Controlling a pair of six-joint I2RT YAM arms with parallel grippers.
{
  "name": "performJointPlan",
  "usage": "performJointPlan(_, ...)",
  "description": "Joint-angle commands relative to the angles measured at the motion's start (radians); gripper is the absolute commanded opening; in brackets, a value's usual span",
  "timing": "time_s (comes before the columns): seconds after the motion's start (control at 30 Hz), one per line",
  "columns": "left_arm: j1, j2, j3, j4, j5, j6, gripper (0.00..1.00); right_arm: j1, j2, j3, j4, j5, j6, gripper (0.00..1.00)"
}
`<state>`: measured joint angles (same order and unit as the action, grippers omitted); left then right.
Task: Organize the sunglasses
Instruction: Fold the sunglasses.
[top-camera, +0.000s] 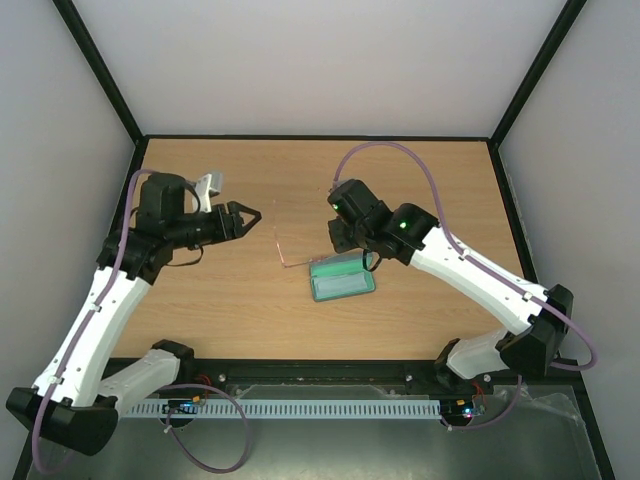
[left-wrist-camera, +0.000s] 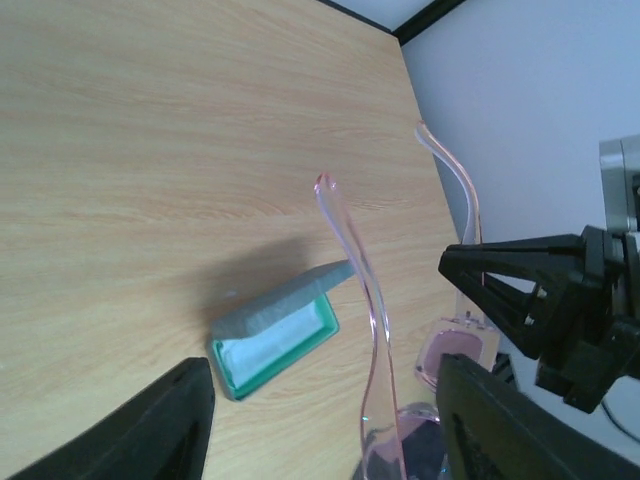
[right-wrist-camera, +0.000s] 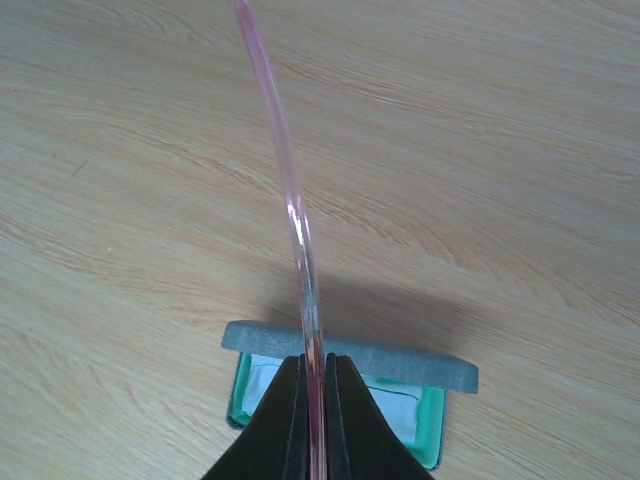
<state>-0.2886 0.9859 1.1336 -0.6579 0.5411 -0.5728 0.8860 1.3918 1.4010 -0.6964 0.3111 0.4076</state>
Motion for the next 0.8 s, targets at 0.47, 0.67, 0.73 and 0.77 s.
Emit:
performJointPlan(0.47, -0.193, 0.082, -0.043, 0.036, -0.184, -0.03, 0.33, 0.004, 0.016, 0.059, -0.065, 0.038, -0.032, 0.02)
performJointPlan(0.67, -0.251, 0.12, -0.021, 0.06, -0.211, -0.049, 0.33, 0.004, 0.024, 0.051, -0.066, 0.027, -0.036, 0.01)
performJointPlan(0.73, -0.273, 0.132, -0.011, 0.061, -0.222, -0.052, 0.33, 0.003, 0.027, 0.047, -0.066, 0.026, -0.038, 0.01)
performJointPlan(0.77, -0.288, 0.138, -0.006, 0.061, -0.23, -0.054, 0.33, 0.003, 0.029, 0.046, -0.067, 0.027, -0.038, 0.01)
